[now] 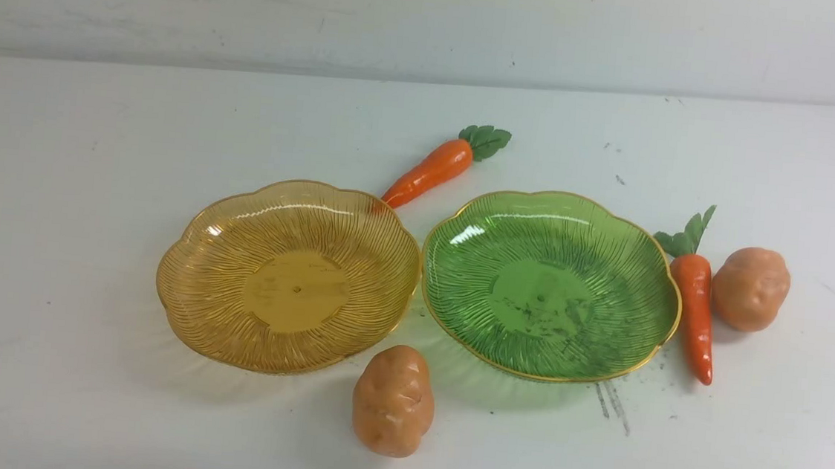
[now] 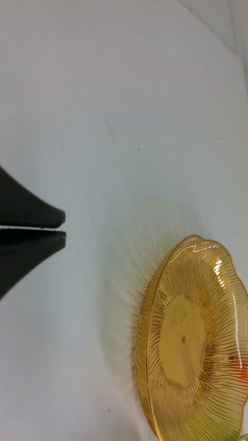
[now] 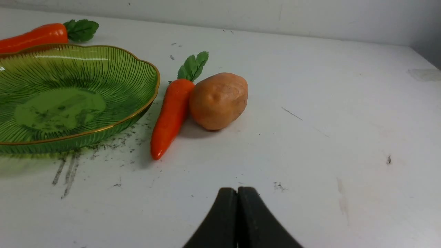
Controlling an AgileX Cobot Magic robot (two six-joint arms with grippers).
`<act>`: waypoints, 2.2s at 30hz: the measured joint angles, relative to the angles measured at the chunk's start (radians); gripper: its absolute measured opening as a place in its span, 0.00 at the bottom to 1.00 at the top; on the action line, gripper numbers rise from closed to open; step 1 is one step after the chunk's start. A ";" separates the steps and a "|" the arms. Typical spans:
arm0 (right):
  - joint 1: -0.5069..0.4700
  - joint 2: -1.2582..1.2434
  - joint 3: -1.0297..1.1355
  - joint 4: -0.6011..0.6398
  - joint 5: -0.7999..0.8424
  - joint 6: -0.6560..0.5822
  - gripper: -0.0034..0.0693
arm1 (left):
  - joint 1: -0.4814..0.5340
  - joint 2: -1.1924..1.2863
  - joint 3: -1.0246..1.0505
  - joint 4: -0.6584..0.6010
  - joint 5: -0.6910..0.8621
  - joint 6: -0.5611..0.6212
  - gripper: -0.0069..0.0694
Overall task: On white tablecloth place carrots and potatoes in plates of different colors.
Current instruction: 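Pick up the potato from the right side of the table and place it in a plate with the right gripper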
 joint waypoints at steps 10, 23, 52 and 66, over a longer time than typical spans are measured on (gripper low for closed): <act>0.000 0.000 0.000 0.000 0.000 0.000 0.03 | 0.000 0.000 0.000 0.015 0.000 0.000 0.09; 0.000 0.000 0.003 0.297 -0.122 0.147 0.03 | 0.000 0.000 0.002 -0.534 -0.345 -0.156 0.09; 0.007 1.080 -1.035 0.196 0.660 0.107 0.03 | 0.000 0.865 -0.772 -0.387 0.654 0.238 0.09; 0.007 1.865 -1.631 0.071 0.827 0.246 0.52 | -0.046 0.865 -0.774 -0.348 0.675 0.264 0.09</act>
